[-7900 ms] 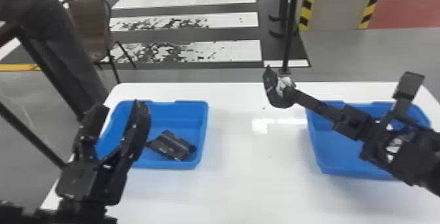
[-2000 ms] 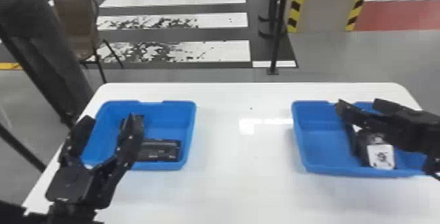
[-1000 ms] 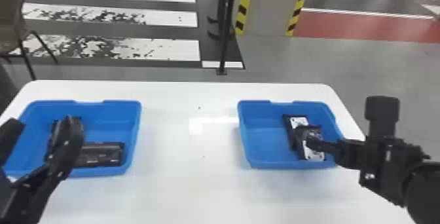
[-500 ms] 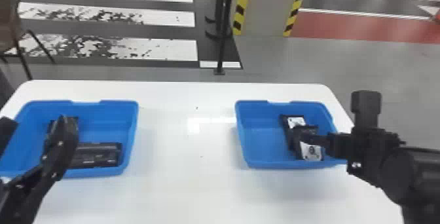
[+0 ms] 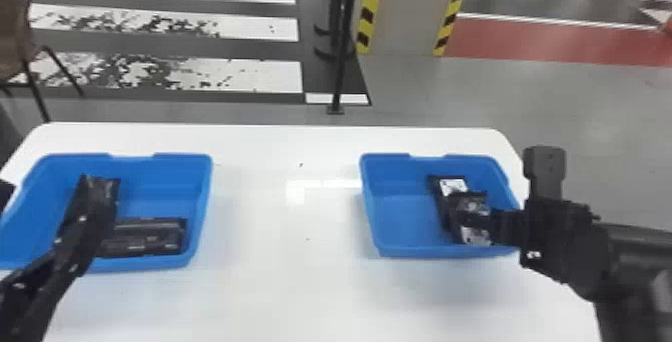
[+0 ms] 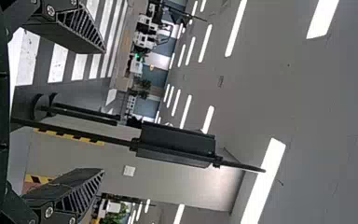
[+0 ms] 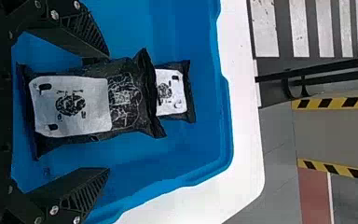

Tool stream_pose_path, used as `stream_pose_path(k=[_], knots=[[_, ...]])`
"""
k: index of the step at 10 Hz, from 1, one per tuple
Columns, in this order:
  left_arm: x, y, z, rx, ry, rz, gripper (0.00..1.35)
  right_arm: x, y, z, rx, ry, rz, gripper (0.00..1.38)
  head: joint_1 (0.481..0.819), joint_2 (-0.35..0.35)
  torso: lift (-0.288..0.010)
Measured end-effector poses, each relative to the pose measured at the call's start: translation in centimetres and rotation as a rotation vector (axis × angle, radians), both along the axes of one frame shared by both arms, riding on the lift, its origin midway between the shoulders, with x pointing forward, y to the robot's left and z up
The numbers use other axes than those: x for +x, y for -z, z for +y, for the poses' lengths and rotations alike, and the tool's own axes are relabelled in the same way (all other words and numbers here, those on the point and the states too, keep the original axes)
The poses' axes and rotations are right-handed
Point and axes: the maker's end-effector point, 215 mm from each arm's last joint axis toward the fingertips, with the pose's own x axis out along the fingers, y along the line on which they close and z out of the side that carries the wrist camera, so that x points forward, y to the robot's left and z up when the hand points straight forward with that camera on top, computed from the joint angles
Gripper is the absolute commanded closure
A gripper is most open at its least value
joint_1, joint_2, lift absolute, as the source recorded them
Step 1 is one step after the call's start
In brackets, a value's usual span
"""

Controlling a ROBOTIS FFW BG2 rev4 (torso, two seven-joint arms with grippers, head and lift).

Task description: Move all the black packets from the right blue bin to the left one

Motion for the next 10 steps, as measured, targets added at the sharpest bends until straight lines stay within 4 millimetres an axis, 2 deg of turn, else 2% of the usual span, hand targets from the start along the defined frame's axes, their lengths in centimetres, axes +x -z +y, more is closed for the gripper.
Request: stream_pose_path(k=[5, 6, 8, 9, 10], knots=[[0.0, -0.1, 0.0, -0.005, 0.002, -0.003, 0.13, -0.7, 1.5, -0.1, -0.005, 0.003, 0.048, 0.18, 0.695, -0.143, -0.140], [0.0, -0.1, -0.1, -0.007, 0.004, -0.002, 0.13, -0.7, 1.8, 0.1, 0.003, -0.001, 0.058, 0.26, 0.695, -0.143, -0.140], [0.0, 0.0, -0.2, -0.011, 0.008, -0.002, 0.13, -0.3, 2.6, 0.7, 0.029, -0.022, 0.072, 0.57, 0.695, -0.136, -0.140], [0.0, 0.0, -0.2, -0.013, 0.007, -0.001, 0.13, -0.3, 3.1, 0.8, 0.043, -0.026, 0.085, 0.79, 0.695, -0.134, -0.140], [0.0, 0.1, -0.1, -0.016, 0.005, -0.001, 0.13, -0.1, 3.5, 0.8, 0.053, -0.034, 0.090, 1.12, 0.695, -0.132, -0.140]])
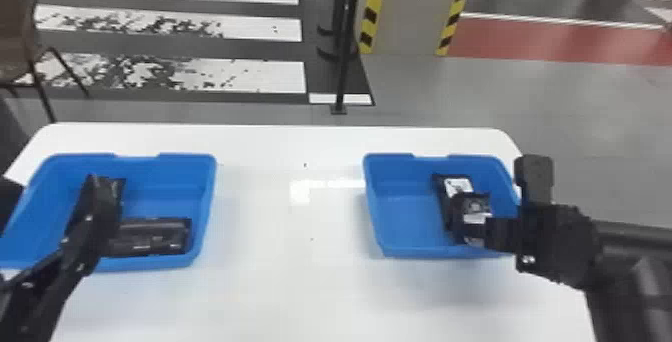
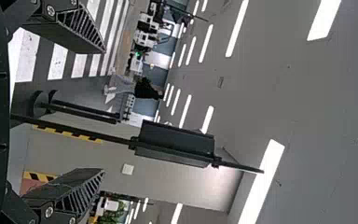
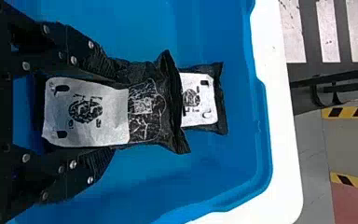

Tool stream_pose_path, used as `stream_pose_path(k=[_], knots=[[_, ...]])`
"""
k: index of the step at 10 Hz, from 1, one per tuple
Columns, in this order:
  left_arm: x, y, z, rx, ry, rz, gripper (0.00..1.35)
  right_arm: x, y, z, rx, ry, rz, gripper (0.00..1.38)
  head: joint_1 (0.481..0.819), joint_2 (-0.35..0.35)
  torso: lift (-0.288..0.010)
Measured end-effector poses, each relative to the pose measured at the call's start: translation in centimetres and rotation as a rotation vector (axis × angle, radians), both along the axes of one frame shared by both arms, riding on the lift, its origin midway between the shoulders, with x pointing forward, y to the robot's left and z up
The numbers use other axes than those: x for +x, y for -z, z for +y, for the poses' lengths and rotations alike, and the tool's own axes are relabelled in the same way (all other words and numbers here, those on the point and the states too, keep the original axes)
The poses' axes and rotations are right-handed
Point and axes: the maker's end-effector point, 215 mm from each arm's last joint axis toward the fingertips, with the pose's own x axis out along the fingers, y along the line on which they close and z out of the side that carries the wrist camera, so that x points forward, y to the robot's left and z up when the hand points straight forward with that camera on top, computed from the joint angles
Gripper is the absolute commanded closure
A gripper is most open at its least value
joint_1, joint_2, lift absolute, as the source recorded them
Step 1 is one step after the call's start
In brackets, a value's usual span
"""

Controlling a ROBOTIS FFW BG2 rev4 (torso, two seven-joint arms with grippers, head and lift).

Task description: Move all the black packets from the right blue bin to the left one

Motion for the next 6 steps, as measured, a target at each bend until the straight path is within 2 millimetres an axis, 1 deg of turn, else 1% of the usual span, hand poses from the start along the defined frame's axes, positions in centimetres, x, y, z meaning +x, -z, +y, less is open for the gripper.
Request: stream_pose_path(k=[2, 3, 4, 6], knots=[[0.0, 0.0, 0.1, -0.001, -0.003, -0.002, 0.13, 0.4, -0.4, 0.2, 0.003, -0.008, -0.024, 1.13, 0.695, -0.129, -0.140], [0.0, -0.1, 0.0, -0.004, 0.000, -0.006, 0.13, 0.7, -1.2, 0.7, 0.012, -0.016, -0.046, 1.13, 0.695, -0.123, -0.140], [0.0, -0.3, -0.4, -0.007, 0.008, -0.012, 0.13, 0.8, -2.3, 1.6, 0.037, -0.030, -0.081, 1.13, 0.695, -0.116, -0.140], [0.0, -0.5, -0.6, -0.007, 0.011, -0.018, 0.13, 1.4, -5.7, 4.2, 0.100, -0.079, -0.185, 1.13, 0.695, -0.092, -0.140]])
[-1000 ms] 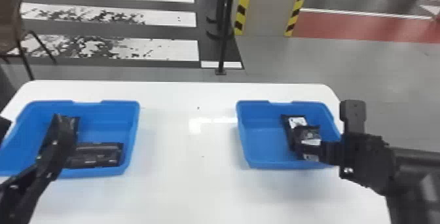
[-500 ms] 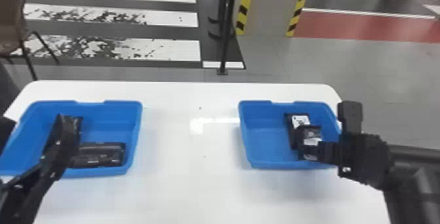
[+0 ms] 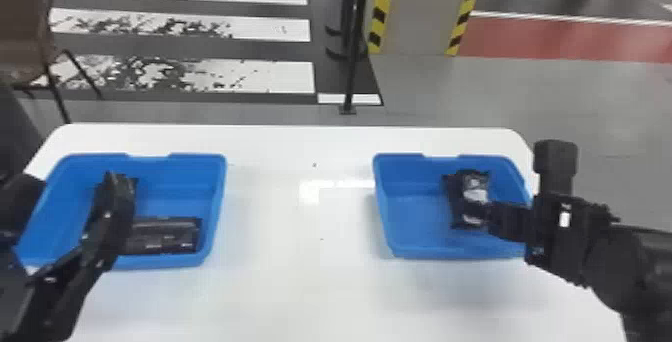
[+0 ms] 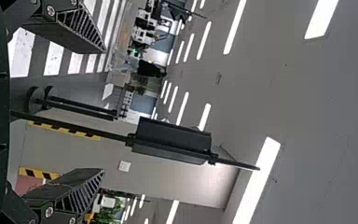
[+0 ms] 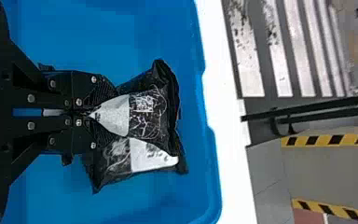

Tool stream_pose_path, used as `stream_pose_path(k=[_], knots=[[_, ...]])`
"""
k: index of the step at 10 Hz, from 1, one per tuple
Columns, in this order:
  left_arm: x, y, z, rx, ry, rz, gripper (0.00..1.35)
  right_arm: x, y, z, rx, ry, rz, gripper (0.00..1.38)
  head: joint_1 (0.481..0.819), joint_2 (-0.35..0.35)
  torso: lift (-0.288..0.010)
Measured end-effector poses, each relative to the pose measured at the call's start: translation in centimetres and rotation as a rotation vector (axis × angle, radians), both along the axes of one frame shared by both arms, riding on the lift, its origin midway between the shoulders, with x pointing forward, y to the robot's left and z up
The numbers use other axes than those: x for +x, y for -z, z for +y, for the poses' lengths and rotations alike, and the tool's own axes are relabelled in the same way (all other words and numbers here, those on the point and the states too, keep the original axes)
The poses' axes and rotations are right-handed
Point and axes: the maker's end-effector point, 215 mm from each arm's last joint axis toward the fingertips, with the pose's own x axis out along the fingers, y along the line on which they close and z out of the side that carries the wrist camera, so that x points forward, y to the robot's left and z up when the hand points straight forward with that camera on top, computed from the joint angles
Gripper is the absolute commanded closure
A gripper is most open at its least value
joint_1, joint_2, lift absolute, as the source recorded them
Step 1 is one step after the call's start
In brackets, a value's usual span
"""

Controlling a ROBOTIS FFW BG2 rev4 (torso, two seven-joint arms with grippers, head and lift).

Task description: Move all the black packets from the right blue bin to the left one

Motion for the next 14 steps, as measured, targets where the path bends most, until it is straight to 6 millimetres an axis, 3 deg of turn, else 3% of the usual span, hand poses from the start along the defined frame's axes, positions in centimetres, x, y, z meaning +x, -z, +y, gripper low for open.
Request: stream_pose_path(k=[4, 5, 7, 9, 13, 14], knots=[[0.1, -0.1, -0.2, 0.003, 0.000, -0.009, 0.13, 4.5, -8.1, 6.3, 0.300, -0.158, -0.390, 1.13, 0.695, -0.014, -0.140], [0.1, 0.0, -0.3, 0.008, 0.003, -0.005, 0.13, 4.1, -10.8, 9.1, 0.340, -0.207, -0.458, 1.13, 0.695, 0.016, -0.140], [0.3, -0.2, -0.9, 0.012, 0.013, -0.014, 0.13, 3.2, -14.8, 17.5, 0.486, -0.389, -0.545, 1.13, 0.695, 0.118, -0.140], [0.5, -0.6, -1.7, 0.022, 0.028, -0.024, 0.13, 1.9, -16.2, 24.9, 0.564, -0.556, -0.555, 1.13, 0.684, 0.191, -0.140], [1.0, -0.3, -2.8, 0.029, 0.051, -0.011, 0.13, -0.8, -14.5, 33.7, 0.652, -0.810, -0.468, 1.13, 0.695, 0.287, -0.140], [1.1, -0.2, -3.1, 0.030, 0.063, -0.007, 0.13, -1.1, -14.3, 35.0, 0.638, -0.849, -0.456, 1.13, 0.695, 0.304, -0.140]])
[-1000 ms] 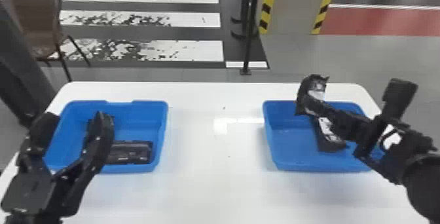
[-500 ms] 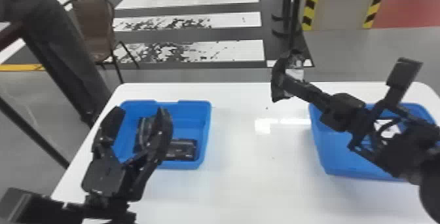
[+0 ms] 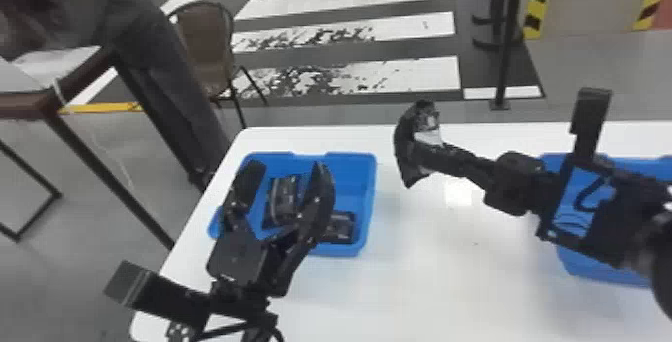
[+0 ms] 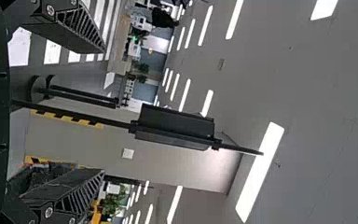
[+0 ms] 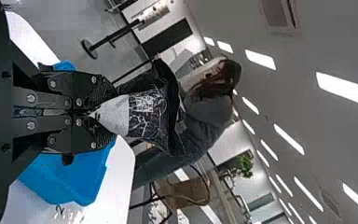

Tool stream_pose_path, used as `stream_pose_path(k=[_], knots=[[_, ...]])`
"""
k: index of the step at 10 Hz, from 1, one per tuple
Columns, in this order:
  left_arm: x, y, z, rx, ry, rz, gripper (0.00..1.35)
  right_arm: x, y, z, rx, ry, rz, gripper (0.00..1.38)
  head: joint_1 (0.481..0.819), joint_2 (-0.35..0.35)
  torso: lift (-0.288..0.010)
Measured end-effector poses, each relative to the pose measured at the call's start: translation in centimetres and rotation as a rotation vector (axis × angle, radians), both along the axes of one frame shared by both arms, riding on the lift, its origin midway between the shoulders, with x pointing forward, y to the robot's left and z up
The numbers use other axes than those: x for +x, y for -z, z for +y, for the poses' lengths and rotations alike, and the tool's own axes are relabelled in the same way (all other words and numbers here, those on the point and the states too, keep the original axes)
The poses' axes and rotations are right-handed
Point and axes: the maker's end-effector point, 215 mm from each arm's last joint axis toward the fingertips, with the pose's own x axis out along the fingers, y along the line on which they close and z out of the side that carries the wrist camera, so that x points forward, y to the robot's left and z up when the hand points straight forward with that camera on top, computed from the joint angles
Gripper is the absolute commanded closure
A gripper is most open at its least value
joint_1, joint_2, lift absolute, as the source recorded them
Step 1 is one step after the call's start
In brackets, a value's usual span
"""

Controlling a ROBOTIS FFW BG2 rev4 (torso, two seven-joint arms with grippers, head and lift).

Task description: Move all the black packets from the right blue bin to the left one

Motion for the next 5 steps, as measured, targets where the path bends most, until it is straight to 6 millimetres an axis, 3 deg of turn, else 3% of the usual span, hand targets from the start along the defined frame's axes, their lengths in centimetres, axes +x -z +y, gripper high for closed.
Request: stream_pose_path(k=[3, 5], knots=[[1.2, 1.9, -2.9, 0.016, 0.107, 0.070, 0.13, -1.7, -0.3, 3.4, -0.030, -0.116, -0.034, 1.13, 0.695, 0.314, -0.140], [1.7, 3.1, -3.5, 0.019, 0.127, 0.110, 0.13, -4.0, -0.3, 5.9, -0.025, -0.187, -0.026, 1.13, 0.695, 0.338, -0.140]])
